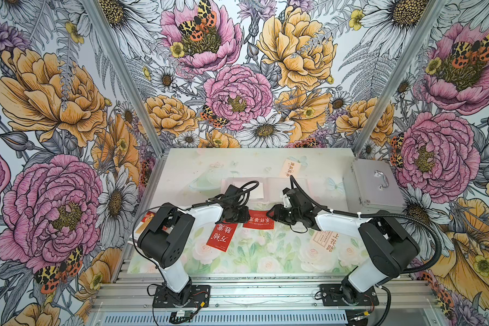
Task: Place the photos into the photo albums
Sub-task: Pick up the photo at the center of the board.
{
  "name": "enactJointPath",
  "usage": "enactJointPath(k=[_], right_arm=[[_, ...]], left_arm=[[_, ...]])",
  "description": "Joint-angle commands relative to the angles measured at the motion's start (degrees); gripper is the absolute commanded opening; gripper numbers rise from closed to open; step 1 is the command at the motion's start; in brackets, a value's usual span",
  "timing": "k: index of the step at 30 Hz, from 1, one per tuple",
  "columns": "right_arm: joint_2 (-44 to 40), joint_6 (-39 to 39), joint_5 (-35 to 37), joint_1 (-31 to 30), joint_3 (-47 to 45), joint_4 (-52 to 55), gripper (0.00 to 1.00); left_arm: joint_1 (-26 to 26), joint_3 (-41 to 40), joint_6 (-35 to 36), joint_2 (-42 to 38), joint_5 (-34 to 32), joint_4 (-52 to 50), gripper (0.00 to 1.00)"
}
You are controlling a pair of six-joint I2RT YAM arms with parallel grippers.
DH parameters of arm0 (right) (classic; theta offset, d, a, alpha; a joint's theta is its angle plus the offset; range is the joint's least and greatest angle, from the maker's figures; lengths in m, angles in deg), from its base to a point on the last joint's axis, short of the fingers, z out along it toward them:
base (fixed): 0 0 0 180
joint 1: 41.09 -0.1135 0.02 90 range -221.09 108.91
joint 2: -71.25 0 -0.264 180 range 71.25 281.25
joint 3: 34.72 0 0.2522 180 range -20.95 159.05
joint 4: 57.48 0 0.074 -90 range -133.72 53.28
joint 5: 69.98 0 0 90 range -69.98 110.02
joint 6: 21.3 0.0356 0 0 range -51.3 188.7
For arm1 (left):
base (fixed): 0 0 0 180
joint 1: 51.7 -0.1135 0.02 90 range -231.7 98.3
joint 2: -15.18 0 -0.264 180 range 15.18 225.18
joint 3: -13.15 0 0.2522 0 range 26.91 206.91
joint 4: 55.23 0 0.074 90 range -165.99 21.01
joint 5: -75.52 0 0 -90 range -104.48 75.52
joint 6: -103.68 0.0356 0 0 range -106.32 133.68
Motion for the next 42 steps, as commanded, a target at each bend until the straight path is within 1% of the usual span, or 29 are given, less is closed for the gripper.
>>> enactJointPath(k=[1, 5, 7, 12, 15, 19, 23, 26, 29, 35, 39, 42], right_arm=[[-2.46, 0.96, -3.48, -0.56, 1.80, -3.30, 0.51], [-3.09, 1.50, -4.48, -0.47, 1.10, -5.41, 0.51], [-2.54, 2.41, -5.60, -0.32, 0.19, -8.45, 0.51], [1.42, 8.62, -10.61, 0.36, -3.53, -23.18, 0.51], [3.63, 11.35, -12.18, 0.58, -4.69, -29.39, 0.51], [4.77, 11.44, -11.82, 0.58, -4.84, -29.85, 0.51], [3.37, 8.47, -9.24, 0.58, -4.32, -23.48, 0.48], [1.33, 5.00, -6.58, 0.58, -3.41, -16.69, 0.43], [-0.30, 2.04, -3.70, 0.56, -2.29, -10.22, 0.32], [-1.36, 0.16, -2.04, 0.58, -2.11, -6.76, 0.09], [-1.87, -0.20, -1.84, 0.58, -2.17, -6.08, 0.01], [-2.48, -0.80, -1.25, 0.58, -2.12, -5.01, 0.00]], left_arm=[[0.75, 0.10, -1.15, 2.18, 1.83, -0.36, 0.34], [0.77, 0.31, -1.15, 2.13, 2.13, -0.35, 0.34], [0.77, 0.35, -1.15, 2.01, 2.19, -0.35, 0.34], [0.74, 0.43, -1.14, 2.01, 2.23, -0.36, 0.34], [0.77, 0.34, -1.17, 2.00, 2.22, -0.36, 0.34], [0.69, 0.28, -1.15, 1.92, 2.20, -0.35, 0.34], [0.64, 0.18, -1.16, 1.87, 2.24, -0.36, 0.34], [0.53, 0.24, -1.07, 1.75, 2.29, -0.36, 0.34], [0.58, 0.45, -0.97, 1.51, 2.30, -0.36, 0.34], [0.42, 0.63, -0.83, -0.20, 2.11, -0.36, 0.34], [-0.09, 0.50, -0.97, -2.19, 2.16, -0.36, 0.34], [-1.20, 0.08, -1.43, -3.80, 3.38, 0.40, 0.34]])
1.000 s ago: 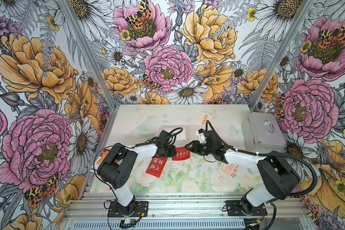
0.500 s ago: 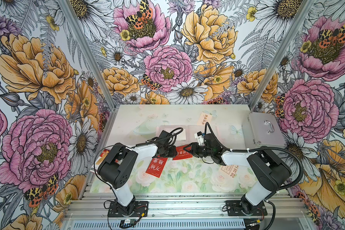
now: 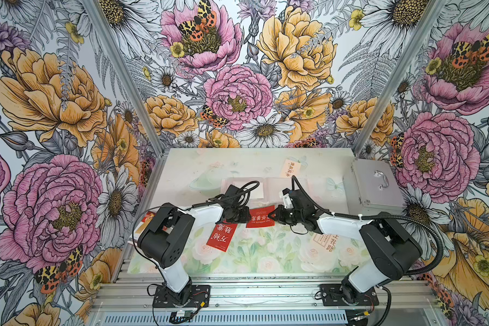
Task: Place the photos into the photo albums
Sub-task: Pick up the photo at the center of the board.
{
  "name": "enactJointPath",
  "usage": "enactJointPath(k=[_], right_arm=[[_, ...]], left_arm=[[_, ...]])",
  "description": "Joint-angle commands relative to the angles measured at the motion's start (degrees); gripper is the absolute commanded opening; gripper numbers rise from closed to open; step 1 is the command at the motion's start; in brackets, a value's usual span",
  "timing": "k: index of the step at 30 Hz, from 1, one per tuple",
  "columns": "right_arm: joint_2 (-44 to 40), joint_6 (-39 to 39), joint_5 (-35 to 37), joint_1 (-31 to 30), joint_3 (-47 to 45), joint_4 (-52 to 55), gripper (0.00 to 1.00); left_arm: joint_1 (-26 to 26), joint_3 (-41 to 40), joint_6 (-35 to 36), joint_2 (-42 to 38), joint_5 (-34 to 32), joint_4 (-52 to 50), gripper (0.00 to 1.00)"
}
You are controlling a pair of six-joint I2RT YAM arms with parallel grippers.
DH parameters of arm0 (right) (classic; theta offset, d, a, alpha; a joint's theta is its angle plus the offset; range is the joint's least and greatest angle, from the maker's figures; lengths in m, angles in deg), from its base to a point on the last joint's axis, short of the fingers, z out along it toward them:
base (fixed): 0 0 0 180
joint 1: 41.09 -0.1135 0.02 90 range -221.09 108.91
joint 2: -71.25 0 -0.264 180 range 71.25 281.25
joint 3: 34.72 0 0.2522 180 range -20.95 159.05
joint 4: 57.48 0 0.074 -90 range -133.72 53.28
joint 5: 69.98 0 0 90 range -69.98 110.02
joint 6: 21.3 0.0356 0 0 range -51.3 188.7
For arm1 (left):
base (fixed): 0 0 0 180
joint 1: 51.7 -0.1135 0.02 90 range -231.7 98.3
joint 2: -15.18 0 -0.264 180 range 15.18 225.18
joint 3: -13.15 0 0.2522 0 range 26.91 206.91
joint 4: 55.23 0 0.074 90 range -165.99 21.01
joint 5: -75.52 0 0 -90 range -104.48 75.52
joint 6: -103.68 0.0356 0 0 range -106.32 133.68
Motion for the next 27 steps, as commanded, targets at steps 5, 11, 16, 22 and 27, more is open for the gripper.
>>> enactJointPath(k=[5, 11, 16, 22, 27], right_arm=[[-2.68, -2.22, 1.98, 0.28, 1.41, 2.25, 0.00], [-3.02, -2.46, 2.11, 0.41, 1.44, 2.58, 0.00], [-3.39, -2.76, 2.10, 0.43, 1.90, 3.22, 0.00], [-5.26, -4.78, 2.64, 0.88, 4.27, 6.69, 0.00], [-6.65, -5.61, 1.50, 2.83, 5.45, 7.53, 0.00]], left_arm=[[-4.73, -3.58, -4.11, -6.01, 8.13, 6.75, 0.35], [-8.13, -6.68, -5.52, -8.57, 11.17, 9.93, 0.35], [-10.78, -8.30, -5.43, -10.49, 12.39, 10.37, 0.35], [-15.11, -9.93, -5.24, -12.80, 14.81, 10.96, 0.35], [-19.12, -10.94, -4.89, -14.49, 16.88, 10.70, 0.36]])
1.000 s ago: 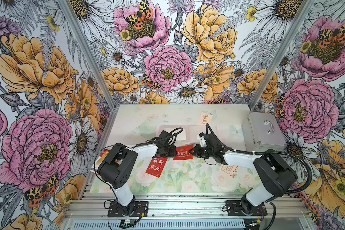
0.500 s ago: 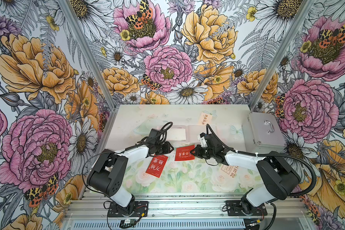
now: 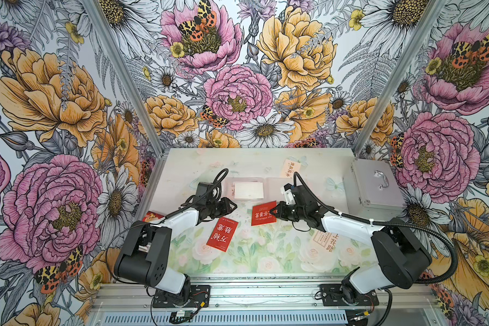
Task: Place the photos into the photo albums
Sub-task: Pick up the photo at the center of the board.
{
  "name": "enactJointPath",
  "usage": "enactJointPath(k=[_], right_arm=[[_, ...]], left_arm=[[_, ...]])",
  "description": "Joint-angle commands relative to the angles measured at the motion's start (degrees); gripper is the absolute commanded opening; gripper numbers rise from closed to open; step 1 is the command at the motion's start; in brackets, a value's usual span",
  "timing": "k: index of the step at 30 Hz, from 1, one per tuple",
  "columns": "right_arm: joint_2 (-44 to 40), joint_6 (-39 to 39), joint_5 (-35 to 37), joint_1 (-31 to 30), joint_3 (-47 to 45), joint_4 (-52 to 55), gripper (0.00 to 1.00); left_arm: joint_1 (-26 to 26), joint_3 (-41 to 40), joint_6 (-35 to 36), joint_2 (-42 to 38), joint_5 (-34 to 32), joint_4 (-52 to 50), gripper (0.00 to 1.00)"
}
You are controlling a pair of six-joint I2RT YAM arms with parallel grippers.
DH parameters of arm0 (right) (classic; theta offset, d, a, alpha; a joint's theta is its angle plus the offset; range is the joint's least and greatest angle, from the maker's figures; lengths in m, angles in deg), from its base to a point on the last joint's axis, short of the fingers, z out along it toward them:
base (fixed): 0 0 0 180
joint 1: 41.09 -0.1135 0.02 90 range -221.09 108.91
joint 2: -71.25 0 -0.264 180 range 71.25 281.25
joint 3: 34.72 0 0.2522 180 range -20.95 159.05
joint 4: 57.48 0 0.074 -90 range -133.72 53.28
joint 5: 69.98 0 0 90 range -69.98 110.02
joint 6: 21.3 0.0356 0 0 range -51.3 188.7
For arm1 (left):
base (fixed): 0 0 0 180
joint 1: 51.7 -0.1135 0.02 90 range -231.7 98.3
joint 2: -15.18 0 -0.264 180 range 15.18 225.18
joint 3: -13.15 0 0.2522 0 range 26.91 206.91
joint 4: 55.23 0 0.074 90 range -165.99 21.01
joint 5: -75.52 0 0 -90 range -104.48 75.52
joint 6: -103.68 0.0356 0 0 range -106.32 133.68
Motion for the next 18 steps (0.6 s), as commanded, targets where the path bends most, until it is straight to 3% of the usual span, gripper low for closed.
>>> enactJointPath(k=[1, 18], right_arm=[[-1.95, -1.89, 0.27, 1.63, 2.15, 0.95, 0.00], [-0.26, -5.41, -1.85, 9.27, 10.86, 1.64, 0.00]], left_arm=[[-2.44, -0.97, 0.13, -2.27, 3.19, 1.21, 0.36], [-12.24, 5.15, 1.27, -3.96, 5.17, -3.05, 0.37]])
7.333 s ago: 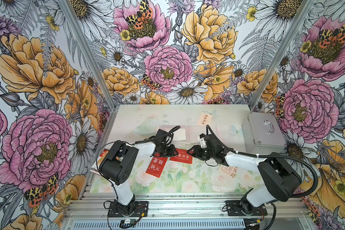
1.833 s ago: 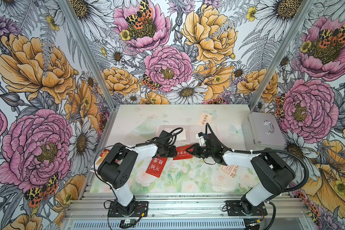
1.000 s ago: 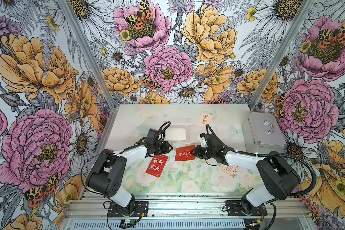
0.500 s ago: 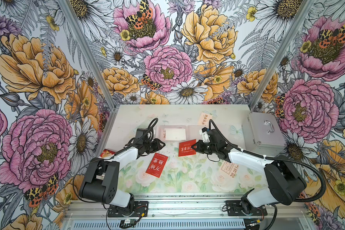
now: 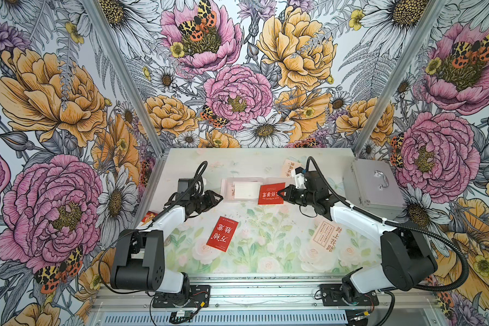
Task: Place the photos into the photo albums
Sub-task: Pick up the photo at the center of the board.
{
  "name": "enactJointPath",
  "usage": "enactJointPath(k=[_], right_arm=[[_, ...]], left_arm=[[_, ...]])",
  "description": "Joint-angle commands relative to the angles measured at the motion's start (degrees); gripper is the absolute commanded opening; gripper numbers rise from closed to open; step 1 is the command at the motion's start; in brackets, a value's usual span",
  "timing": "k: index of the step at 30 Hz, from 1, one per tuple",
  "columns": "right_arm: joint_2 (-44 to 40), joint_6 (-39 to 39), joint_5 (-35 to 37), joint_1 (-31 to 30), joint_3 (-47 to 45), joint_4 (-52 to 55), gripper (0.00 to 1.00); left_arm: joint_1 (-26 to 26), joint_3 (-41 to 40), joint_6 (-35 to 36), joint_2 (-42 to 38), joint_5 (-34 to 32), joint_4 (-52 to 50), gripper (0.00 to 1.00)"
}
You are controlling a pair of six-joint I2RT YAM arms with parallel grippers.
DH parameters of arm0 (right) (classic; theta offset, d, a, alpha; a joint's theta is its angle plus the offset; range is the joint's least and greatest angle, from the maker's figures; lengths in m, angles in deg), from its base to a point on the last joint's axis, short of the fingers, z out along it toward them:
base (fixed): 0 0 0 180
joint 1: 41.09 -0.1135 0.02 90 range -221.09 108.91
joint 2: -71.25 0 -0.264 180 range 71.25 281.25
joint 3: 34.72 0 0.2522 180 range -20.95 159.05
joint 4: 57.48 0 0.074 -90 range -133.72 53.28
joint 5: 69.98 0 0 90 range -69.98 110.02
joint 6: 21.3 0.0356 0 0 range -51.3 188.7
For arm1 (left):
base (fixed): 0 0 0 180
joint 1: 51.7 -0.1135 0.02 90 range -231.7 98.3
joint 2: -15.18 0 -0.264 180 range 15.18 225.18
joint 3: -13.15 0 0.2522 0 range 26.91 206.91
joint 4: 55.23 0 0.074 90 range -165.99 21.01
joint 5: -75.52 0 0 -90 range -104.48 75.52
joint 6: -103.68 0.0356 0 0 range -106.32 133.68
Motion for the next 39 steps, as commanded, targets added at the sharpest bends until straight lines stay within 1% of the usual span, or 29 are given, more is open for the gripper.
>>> enactJointPath(k=[1, 5, 10, 15, 18, 21, 24, 29, 31, 37, 39], right_arm=[[1.79, -1.92, -0.23, 1.66, 4.05, -0.39, 0.00], [4.85, -2.09, -0.88, 3.20, 8.20, -0.22, 0.00], [9.38, -2.40, -5.05, 5.11, 14.32, 1.67, 0.00], [14.03, -4.97, -7.28, 7.34, 19.79, 6.07, 0.00], [17.62, -5.11, -10.05, 8.90, 22.90, 7.15, 0.00], [21.55, -5.45, -13.56, 10.32, 26.53, 8.62, 0.00], [24.75, -5.94, -16.72, 11.84, 30.05, 10.57, 0.00], [28.39, -7.74, -18.77, 13.60, 35.13, 16.44, 0.00], [28.37, -7.67, -17.95, 13.48, 34.39, 16.44, 0.00], [25.59, -7.75, -10.40, 12.27, 28.92, 16.26, 0.00], [24.80, -7.89, -9.57, 11.60, 28.22, 16.22, 0.00]], left_arm=[[-0.74, 2.81, 0.19, -1.24, 0.71, 0.26, 0.37], [-0.88, 4.92, -1.03, 0.75, -0.03, 1.15, 0.38], [-0.99, 8.96, -1.16, 3.30, 0.03, 0.26, 0.38], [-2.36, 13.16, -0.84, 6.45, -0.25, -0.81, 0.38], [-2.95, 15.12, 0.00, 8.81, -0.08, -0.93, 0.38], [-3.44, 15.76, 0.82, 10.67, -0.58, -0.46, 0.37], [-4.42, 15.89, 1.81, 12.44, 0.27, -0.33, 0.38], [-5.77, 16.17, 1.62, 14.28, 2.27, -0.71, 0.38], [-5.92, 16.81, 2.12, 14.23, 1.62, -1.21, 0.38], [-4.94, 14.83, 1.88, 12.99, -1.13, -0.74, 0.38], [-4.37, 14.39, 2.03, 12.91, -0.14, -0.89, 0.38]])
